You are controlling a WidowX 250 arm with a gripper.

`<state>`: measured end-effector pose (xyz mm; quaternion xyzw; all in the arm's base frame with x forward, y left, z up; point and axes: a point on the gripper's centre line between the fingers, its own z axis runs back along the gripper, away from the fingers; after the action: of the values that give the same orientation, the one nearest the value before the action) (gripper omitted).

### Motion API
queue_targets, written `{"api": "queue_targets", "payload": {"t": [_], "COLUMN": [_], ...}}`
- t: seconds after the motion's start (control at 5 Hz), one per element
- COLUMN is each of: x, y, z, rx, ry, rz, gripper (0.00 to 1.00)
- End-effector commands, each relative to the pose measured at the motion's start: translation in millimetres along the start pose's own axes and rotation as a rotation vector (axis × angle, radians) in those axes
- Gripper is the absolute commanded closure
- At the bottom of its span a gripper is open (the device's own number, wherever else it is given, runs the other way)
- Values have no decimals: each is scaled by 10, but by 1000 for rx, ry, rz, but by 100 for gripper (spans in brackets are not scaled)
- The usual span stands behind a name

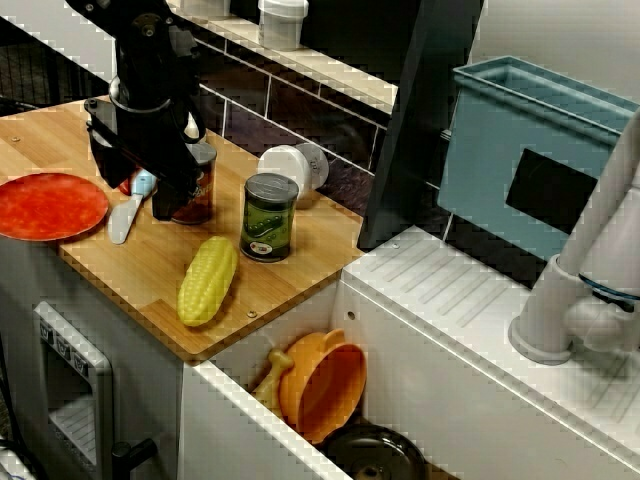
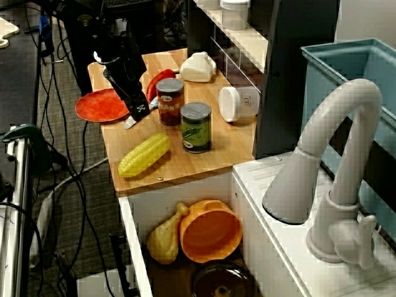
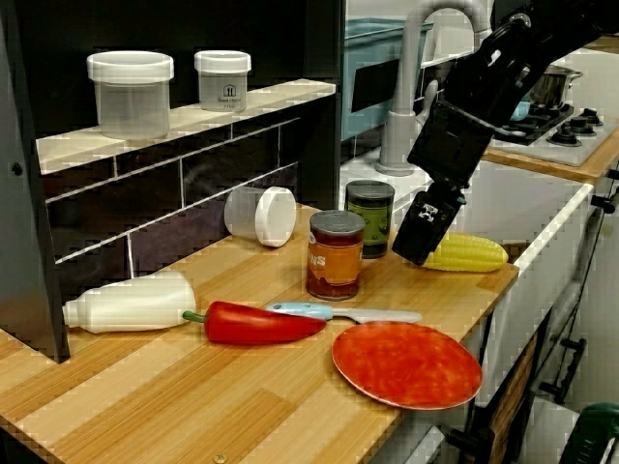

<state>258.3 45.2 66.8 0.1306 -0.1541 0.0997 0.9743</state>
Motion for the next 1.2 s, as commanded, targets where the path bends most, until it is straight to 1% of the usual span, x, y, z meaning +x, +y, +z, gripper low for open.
{"api": "queue_targets", "payload": {"t": [0.0, 0.4, 0.6, 1.0], "x": [-81, -91, -82, -115], "y": [128, 158, 144, 93], "z": [-22, -30, -40, -92], "rx": [26, 31, 31, 39], "ry": [-46, -38, -29, -29], "rz": [-26, -26, -22, -33], "gripper": [0, 0, 0, 0]}}
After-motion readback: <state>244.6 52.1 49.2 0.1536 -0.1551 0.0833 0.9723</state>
